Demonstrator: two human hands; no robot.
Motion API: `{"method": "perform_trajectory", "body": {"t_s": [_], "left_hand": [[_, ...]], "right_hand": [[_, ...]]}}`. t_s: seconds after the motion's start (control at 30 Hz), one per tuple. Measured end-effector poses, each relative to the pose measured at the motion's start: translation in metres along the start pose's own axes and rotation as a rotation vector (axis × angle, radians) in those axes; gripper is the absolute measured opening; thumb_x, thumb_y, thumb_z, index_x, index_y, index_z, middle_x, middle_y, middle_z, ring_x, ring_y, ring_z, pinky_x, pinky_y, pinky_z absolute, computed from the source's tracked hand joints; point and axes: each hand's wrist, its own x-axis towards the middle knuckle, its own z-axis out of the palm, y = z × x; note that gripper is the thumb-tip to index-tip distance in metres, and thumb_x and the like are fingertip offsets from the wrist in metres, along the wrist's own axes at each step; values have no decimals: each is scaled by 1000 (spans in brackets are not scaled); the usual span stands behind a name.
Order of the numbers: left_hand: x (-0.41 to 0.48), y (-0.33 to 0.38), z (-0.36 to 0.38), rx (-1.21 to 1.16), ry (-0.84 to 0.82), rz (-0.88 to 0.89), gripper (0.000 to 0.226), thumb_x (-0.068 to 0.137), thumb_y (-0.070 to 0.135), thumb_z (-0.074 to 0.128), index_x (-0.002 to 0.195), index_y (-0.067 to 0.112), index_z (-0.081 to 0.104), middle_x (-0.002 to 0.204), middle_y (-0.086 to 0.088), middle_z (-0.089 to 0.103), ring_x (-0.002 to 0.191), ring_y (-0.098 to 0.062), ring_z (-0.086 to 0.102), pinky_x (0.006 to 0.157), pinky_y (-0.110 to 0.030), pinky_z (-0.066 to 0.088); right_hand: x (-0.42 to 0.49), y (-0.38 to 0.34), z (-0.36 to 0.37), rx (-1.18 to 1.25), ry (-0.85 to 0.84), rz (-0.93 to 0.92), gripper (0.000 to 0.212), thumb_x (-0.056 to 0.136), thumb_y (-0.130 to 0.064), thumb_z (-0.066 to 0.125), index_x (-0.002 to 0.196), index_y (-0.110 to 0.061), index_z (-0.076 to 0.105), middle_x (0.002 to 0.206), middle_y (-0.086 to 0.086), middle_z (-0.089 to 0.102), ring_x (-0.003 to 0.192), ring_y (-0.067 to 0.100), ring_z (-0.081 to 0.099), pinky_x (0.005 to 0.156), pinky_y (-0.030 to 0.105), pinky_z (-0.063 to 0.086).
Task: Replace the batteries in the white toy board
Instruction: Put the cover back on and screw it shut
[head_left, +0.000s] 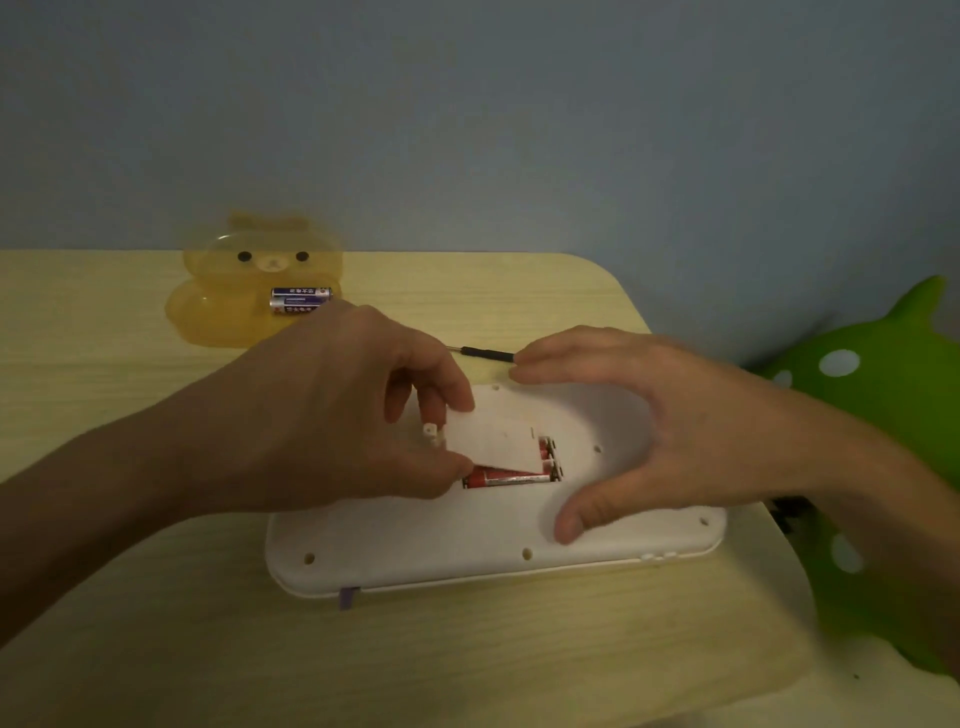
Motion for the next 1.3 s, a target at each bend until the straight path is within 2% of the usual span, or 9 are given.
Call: {"method": "perform_trajectory", "body": {"t_s": [0.2, 0.53, 0.6, 0.7, 0.8, 0.9, 1.0, 1.17, 1.3], "left_hand": [[5, 10, 6, -24, -29, 14, 33, 61, 66, 80, 86, 48, 67, 78, 45, 60, 73, 5, 60, 61, -9, 46], [5, 8, 9, -32, -49, -2, 30, 58, 58, 82, 83, 45, 72, 85, 31, 70, 75, -1, 67, 61, -10, 49], [7, 6, 8, -43, -65, -11, 32, 58, 60, 82, 83, 44, 73, 84, 31, 70, 75, 0, 66, 60, -10, 48], [7, 3, 7, -52, -96, -19, 45, 53, 75, 73, 84, 44, 74, 87, 31, 69, 79, -1, 63, 62, -13, 48], [9, -2, 7, -39, -125, -19, 50, 50, 81, 70, 88, 50, 74, 96, 24, 66, 88, -7, 60, 64, -22, 50], [11, -11, 4, -56, -125, -4, 45, 60, 81, 72, 93, 51, 75, 96, 17, 68, 89, -10, 60, 67, -26, 50], [13, -19, -1, -98, -101, 2, 29, 69, 66, 73, 92, 48, 78, 97, 20, 69, 87, -12, 61, 67, -24, 49], [14, -24, -3, -93, -135, -10, 33, 68, 66, 74, 95, 46, 78, 96, 23, 67, 85, -9, 60, 68, -22, 50], [15, -25, -4, -111, -148, -18, 32, 66, 65, 78, 92, 46, 78, 95, 16, 70, 84, -9, 60, 66, -19, 48]], "right_hand": [[-4, -5, 2, -15, -61, 6, 108, 54, -74, 84, 150, -42, 47, 149, -34, 45, 138, -11, 39, 120, 20, 33], [-2, 1, 4, -18, -67, 8, 108, 56, -78, 79, 151, -40, 46, 150, -32, 46, 139, -7, 41, 121, 28, 36], [-1, 4, 6, 27, -52, 13, 100, 62, -80, 71, 150, -38, 49, 150, -31, 48, 139, -7, 43, 120, 28, 37], [4, 10, 14, 121, 41, 4, 73, 81, -73, 62, 143, -34, 60, 143, -24, 60, 135, 0, 54, 115, 35, 45], [7, 13, 19, 152, 90, 30, 64, 81, -70, 64, 137, -38, 64, 136, -25, 64, 130, 1, 58, 111, 36, 48], [9, 13, 18, 178, 98, 42, 65, 75, -71, 67, 132, -42, 66, 132, -29, 66, 127, -4, 58, 111, 33, 47], [10, 12, 16, 172, 99, 46, 65, 72, -71, 67, 131, -43, 67, 129, -33, 66, 125, -10, 57, 110, 27, 47], [11, 14, 15, 170, 103, 53, 61, 69, -72, 69, 126, -53, 66, 126, -44, 61, 121, -20, 52, 100, 8, 42], [12, 14, 15, 171, 108, 37, 60, 67, -70, 70, 123, -51, 68, 123, -47, 60, 118, -22, 53, 92, -4, 38]]}}
